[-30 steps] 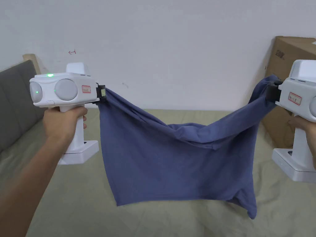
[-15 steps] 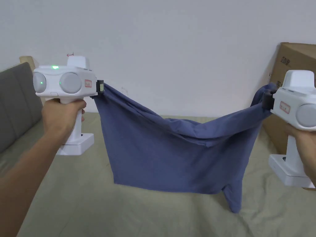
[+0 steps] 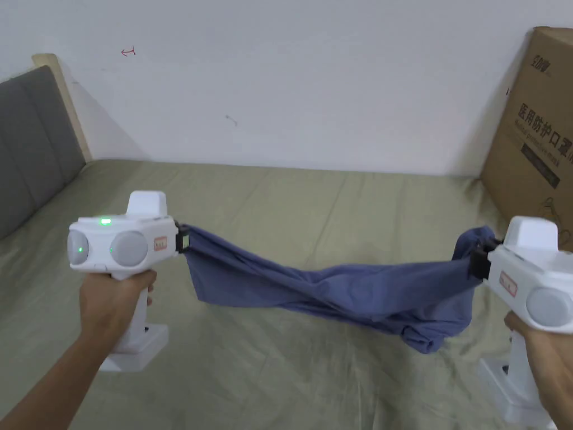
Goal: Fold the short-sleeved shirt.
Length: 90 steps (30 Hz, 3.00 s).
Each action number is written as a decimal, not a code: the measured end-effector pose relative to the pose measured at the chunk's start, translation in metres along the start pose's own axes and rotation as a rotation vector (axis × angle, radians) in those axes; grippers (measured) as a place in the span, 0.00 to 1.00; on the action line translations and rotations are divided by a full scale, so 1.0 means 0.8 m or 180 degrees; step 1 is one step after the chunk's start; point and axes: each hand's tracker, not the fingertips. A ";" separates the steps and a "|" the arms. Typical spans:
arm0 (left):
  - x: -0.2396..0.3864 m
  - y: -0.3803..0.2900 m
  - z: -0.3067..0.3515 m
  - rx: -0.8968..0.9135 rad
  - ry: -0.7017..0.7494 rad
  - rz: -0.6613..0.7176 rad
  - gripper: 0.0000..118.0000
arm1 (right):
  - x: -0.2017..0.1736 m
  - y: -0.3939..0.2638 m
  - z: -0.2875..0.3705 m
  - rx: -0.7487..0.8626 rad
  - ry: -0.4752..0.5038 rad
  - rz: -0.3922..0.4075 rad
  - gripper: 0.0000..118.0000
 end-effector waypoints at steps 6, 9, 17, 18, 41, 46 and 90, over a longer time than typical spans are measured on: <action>-0.015 -0.089 0.048 -0.0131 -0.0075 0.0163 0.03 | -0.004 -0.067 0.069 -0.0109 0.0043 -0.0062 0.06; -0.022 -0.138 0.078 -0.0183 -0.0062 0.0191 0.03 | -0.002 -0.096 0.112 -0.0116 0.0043 -0.0085 0.06; -0.043 -0.230 0.147 -0.0298 -0.0010 0.0354 0.03 | 0.022 -0.166 0.197 -0.0172 -0.0009 -0.0287 0.06; -0.045 -0.239 0.154 -0.0312 0.0000 0.0364 0.03 | 0.024 -0.175 0.207 -0.0193 -0.0027 -0.0327 0.06; -0.070 -0.389 0.153 -0.1325 0.0410 0.0405 0.03 | 0.053 -0.356 0.193 -0.1742 -0.0483 -0.0472 0.07; -0.064 -0.368 0.158 -0.1411 0.0399 0.0505 0.60 | 0.051 -0.324 0.206 -0.1651 -0.0453 -0.0467 0.57; 0.040 -0.078 -0.166 -0.0863 -0.0309 0.0085 0.01 | 0.008 -0.092 0.103 0.0100 -0.0339 0.0070 0.00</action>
